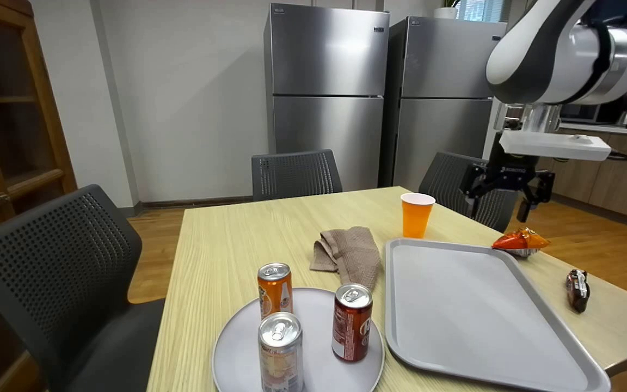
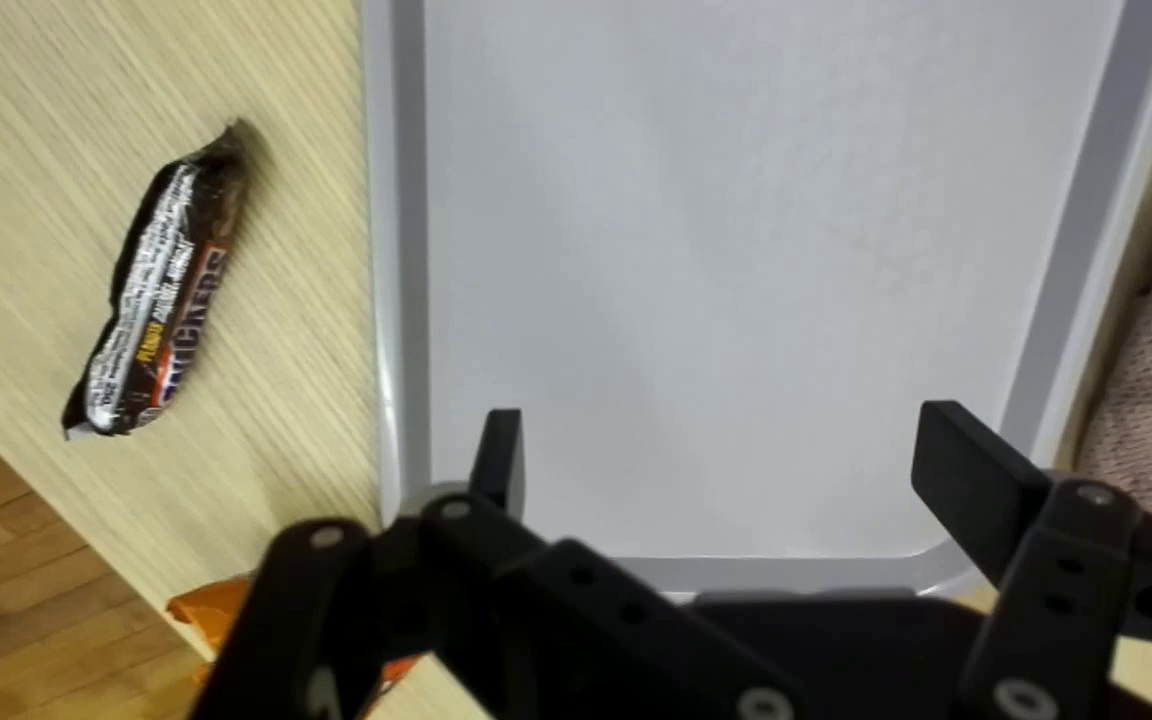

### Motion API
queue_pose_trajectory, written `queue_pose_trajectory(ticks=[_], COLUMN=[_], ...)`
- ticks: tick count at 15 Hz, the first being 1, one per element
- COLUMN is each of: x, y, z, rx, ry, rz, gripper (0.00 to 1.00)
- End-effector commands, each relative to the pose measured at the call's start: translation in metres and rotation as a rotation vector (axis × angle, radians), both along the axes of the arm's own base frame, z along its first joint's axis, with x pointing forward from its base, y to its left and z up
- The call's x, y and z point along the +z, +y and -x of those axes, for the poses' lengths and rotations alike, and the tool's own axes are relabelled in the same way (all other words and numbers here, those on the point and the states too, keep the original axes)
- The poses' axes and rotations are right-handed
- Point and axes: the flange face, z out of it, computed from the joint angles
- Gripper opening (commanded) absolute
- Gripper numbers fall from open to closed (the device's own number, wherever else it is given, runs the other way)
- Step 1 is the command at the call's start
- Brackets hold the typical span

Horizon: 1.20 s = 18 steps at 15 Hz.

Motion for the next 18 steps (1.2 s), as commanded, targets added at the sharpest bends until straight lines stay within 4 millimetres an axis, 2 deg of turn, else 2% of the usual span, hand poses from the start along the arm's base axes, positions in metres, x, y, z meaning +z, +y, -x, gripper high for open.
queue_pose_trajectory(ticks=[1, 12, 18], x=[0.023, 0.051, 0.051], y=[0.047, 0.217, 0.289], z=[0.015, 0.045, 0.064], rx=[0.124, 0.421, 0.536], ry=[-0.006, -0.043, -0.042], rz=[-0.021, -0.043, -0.069], gripper=[1.0, 1.0, 1.0])
